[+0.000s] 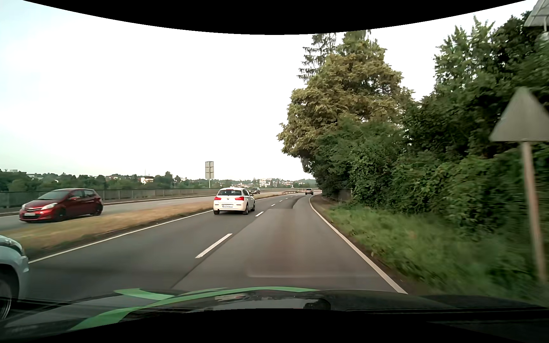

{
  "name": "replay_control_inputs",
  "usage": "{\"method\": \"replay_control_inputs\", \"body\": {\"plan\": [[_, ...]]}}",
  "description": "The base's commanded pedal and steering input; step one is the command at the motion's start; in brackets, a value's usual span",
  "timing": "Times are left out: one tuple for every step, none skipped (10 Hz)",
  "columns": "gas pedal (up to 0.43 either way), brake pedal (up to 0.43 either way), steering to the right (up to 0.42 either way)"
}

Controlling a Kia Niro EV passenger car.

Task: Follow the waypoints while adhering to traffic rules and regulations

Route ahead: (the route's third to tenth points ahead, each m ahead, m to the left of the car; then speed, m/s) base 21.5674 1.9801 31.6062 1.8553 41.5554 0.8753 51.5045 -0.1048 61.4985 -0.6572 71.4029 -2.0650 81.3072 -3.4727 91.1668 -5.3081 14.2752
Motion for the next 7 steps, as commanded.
{"method": "replay_control_inputs", "body": {"plan": [[0.177, 0.000, 0.002], [0.177, 0.000, 0.002], [0.177, 0.000, 0.002], [0.177, 0.000, 0.002], [0.177, 0.000, 0.002], [0.177, 0.000, 0.002], [0.177, 0.000, 0.002]]}}
